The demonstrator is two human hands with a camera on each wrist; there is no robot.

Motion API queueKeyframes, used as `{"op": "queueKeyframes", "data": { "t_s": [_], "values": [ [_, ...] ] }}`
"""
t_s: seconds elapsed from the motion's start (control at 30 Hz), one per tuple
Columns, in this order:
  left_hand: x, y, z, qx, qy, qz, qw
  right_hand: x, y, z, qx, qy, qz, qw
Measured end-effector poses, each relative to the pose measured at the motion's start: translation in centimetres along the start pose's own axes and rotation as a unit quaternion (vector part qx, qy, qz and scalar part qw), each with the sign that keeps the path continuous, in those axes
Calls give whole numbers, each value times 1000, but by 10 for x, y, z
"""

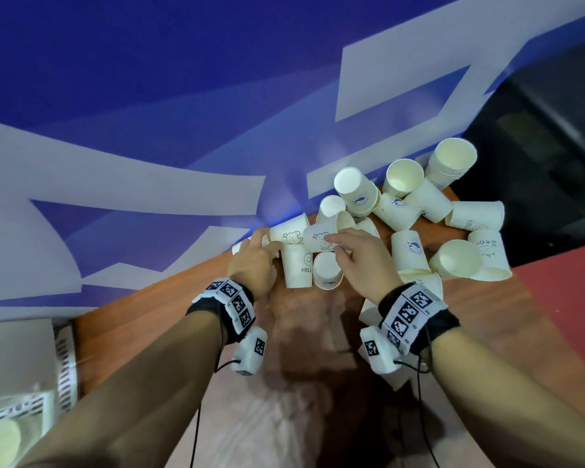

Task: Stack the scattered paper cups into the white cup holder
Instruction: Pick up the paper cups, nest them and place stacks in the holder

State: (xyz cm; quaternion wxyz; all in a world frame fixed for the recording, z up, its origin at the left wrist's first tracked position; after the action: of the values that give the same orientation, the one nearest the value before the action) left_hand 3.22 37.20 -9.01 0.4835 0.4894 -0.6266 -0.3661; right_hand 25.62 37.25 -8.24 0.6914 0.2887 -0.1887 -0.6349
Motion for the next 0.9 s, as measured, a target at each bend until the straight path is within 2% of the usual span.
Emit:
{"op": "queueKeyframes", "data": {
  "t_s": [0.2,0.4,0.53,0.73,0.9],
  "values": [
    [3,-1,6,-71,23,14,997,6,3,-1,-13,-4,-6,1000],
    [20,-2,28,-97,77,27,992,13,9,7,-12,1,-6,1000],
    [34,0,42,-118,89,34,988,19,18,19,-7,2,9,1000],
    [69,19,42,-54,100,-22,993,28,29,56,0,6,22,1000],
    [115,47,49,13,106,-101,989,47,24,105,-15,43,33,998]
  ]
}}
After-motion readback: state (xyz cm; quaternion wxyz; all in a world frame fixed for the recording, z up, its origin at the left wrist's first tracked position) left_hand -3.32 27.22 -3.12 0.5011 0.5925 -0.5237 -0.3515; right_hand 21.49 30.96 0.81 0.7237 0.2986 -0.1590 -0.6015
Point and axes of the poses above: each hand's wrist, its own x-axis away from the middle knuckle, its own y-axis out of the back of the hand, z = x × y, the point moved 1 cm from there along -x, towards the middle knuckle, and after that the axes turned 8 degrees about -z, right-handed, at the moved point
